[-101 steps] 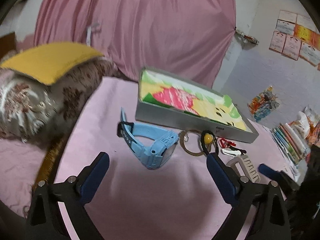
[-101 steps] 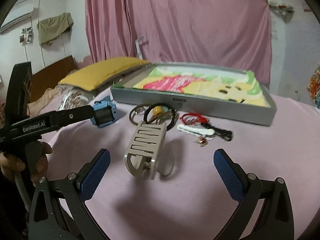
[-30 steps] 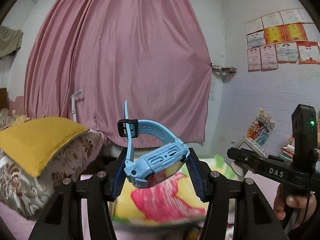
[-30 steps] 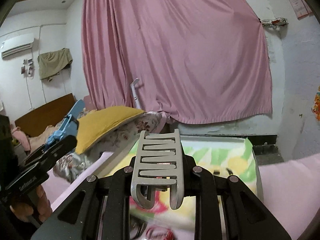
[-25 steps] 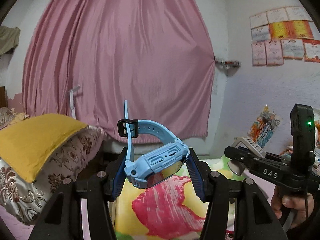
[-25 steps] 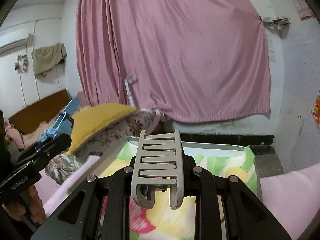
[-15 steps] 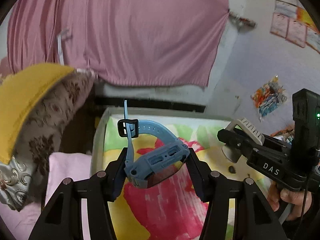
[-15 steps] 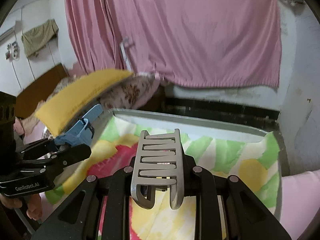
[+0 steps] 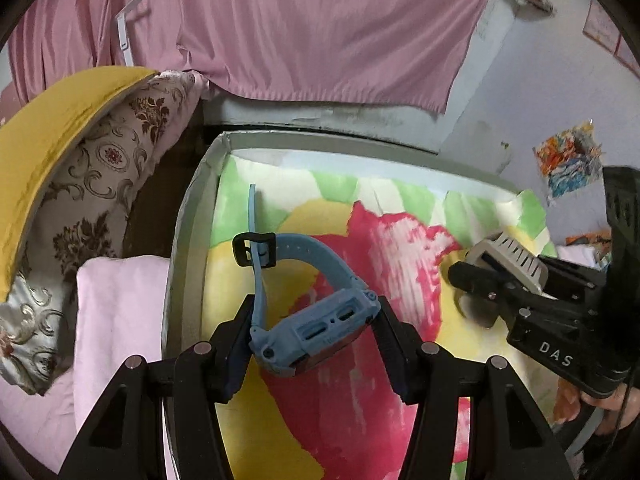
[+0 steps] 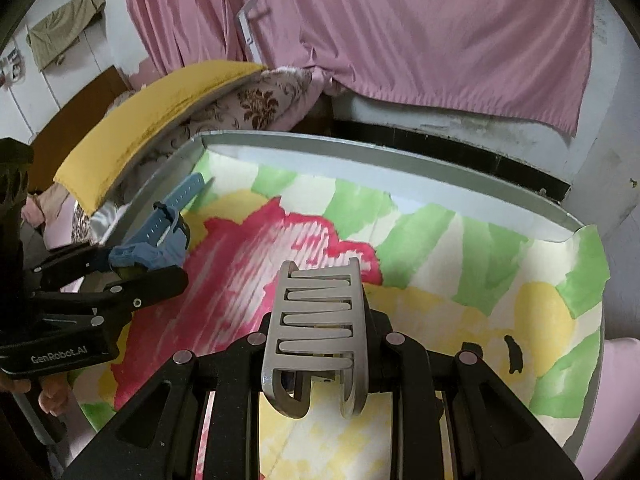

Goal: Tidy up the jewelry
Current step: 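Carry the watch and claw clip into the Pooh tray while both tools open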

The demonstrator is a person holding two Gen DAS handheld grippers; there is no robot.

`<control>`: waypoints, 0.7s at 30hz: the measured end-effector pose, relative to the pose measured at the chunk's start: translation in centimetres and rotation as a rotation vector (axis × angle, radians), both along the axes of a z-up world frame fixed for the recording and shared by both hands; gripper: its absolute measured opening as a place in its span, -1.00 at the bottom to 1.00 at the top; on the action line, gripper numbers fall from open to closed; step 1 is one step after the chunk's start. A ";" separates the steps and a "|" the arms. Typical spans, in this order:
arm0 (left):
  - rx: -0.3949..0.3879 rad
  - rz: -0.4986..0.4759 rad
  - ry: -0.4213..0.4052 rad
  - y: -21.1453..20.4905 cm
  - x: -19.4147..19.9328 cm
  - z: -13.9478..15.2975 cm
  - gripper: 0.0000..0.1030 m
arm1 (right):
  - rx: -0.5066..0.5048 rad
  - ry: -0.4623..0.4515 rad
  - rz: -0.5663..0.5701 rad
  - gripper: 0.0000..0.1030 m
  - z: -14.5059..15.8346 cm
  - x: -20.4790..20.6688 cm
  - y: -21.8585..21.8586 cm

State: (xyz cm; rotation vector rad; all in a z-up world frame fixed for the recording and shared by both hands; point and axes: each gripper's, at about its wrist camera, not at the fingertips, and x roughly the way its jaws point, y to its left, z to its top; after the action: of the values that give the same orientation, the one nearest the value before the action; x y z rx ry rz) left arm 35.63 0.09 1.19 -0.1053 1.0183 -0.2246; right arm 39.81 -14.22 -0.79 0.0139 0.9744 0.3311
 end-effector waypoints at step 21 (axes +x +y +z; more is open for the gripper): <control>-0.101 0.053 -0.314 2.5 -9.3 3.5 0.76 | 0.122 -0.312 -0.079 0.59 3.4 -10.2 -3.5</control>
State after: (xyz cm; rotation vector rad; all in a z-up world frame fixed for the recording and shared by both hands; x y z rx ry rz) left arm 26.34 2.55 4.66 -0.1830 0.6908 -0.2360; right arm 29.66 -17.67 2.57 0.1084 0.6416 0.3091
